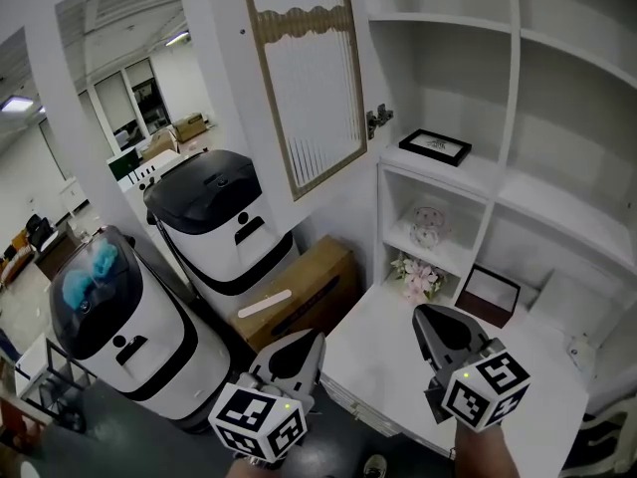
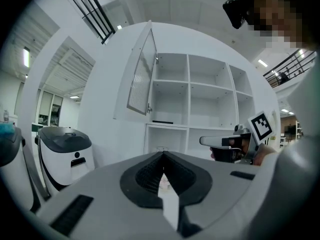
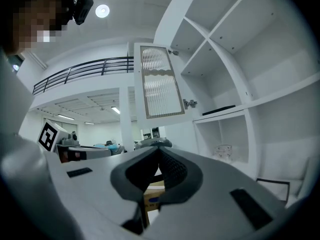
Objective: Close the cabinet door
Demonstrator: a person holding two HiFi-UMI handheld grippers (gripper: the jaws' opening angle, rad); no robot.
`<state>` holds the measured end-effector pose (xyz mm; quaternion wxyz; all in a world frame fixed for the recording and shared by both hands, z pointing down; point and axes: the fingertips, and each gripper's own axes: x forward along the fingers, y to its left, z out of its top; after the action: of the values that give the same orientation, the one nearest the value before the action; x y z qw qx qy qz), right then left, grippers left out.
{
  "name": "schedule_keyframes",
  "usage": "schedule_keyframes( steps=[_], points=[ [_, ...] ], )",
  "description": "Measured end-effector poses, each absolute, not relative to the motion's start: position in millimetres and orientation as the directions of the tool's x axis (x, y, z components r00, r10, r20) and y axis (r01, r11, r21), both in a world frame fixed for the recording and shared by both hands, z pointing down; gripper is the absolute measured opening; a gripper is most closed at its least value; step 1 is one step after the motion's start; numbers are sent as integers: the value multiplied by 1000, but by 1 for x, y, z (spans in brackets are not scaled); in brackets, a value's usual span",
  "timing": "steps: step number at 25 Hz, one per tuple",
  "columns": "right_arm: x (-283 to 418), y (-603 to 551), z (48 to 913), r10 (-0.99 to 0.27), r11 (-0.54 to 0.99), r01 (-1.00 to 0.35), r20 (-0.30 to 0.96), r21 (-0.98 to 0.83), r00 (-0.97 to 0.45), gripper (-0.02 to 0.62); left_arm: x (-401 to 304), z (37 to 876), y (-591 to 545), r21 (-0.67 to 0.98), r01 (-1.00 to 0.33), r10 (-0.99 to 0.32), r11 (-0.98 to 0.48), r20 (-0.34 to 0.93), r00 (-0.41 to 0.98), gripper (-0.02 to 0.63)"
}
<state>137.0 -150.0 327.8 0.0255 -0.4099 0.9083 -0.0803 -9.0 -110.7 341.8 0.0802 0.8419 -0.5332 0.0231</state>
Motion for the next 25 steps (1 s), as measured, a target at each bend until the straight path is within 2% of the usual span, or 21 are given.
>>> schedule_keyframes(
  steps=[15, 25],
  points=[
    [113, -168, 320, -677, 728, -667, -7, -155, -736, 5, -19, 338, -115, 104, -932, -928, -346, 107, 357, 5],
    [69, -183, 313, -686, 723, -677, -24, -140, -728, 5, -51, 335, -131, 114, -918, -916, -380, 95, 390, 5]
  ],
)
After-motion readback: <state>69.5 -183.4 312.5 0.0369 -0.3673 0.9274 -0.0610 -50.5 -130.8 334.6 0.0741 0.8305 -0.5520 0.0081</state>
